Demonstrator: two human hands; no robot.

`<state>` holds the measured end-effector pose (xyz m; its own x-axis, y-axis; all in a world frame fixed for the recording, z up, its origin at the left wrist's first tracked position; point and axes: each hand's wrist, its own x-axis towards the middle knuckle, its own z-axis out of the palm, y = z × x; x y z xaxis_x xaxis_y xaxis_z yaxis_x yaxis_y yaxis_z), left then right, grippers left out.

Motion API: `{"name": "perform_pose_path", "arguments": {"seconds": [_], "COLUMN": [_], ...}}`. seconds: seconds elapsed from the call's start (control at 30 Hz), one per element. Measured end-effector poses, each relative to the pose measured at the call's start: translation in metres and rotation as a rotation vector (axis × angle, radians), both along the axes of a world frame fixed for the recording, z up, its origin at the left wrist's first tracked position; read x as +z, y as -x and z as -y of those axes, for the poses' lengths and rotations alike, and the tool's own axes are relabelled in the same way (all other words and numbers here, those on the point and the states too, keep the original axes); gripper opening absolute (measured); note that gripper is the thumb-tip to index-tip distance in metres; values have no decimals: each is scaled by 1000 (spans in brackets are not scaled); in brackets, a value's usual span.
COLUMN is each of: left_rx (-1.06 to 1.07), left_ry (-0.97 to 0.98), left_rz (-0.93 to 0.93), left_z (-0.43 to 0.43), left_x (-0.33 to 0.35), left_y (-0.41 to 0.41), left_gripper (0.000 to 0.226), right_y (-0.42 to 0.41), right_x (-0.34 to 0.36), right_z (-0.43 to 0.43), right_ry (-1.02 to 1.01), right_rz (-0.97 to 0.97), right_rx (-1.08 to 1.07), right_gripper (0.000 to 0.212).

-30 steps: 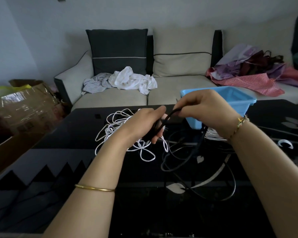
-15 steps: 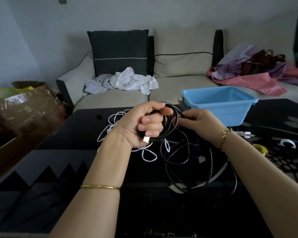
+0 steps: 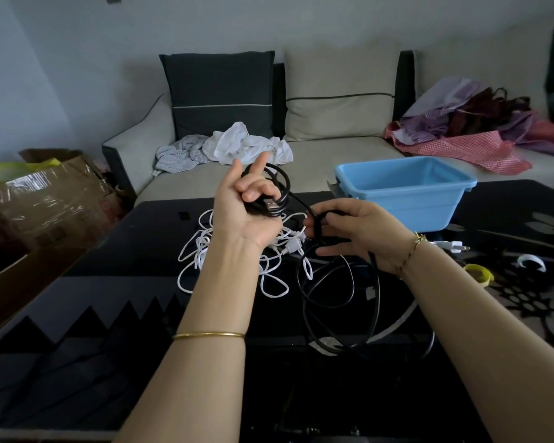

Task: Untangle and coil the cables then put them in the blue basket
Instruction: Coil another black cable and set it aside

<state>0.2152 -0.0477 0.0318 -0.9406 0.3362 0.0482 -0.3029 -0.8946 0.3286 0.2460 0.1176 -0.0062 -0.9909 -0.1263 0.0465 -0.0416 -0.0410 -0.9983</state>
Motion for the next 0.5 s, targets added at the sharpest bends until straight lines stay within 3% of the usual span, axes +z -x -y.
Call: {"name": "perform_pose_path", "arguments": {"seconds": [0.17, 0.27, 0.37, 0.5], "left_rx": [147, 211, 267, 220], "left_ry": [170, 278, 377, 507], "left_rz": [-90, -177, -248, -267], "left_z": [-2, 0, 7, 20], "left_x": [7, 16, 27, 37], "left_y": [-3, -6, -9, -8], "left_gripper": [42, 41, 36, 35], "right_y": [4, 8, 11, 10], "right_x": [-12, -34, -61, -62], "right_z": [-20, -31, -42, -43], "right_ry": [285, 161, -242, -1210], "right_rz": [169, 287, 380, 324], "right_rx": [-187, -321, -440, -401], "right_gripper": [26, 30, 31, 33]}}
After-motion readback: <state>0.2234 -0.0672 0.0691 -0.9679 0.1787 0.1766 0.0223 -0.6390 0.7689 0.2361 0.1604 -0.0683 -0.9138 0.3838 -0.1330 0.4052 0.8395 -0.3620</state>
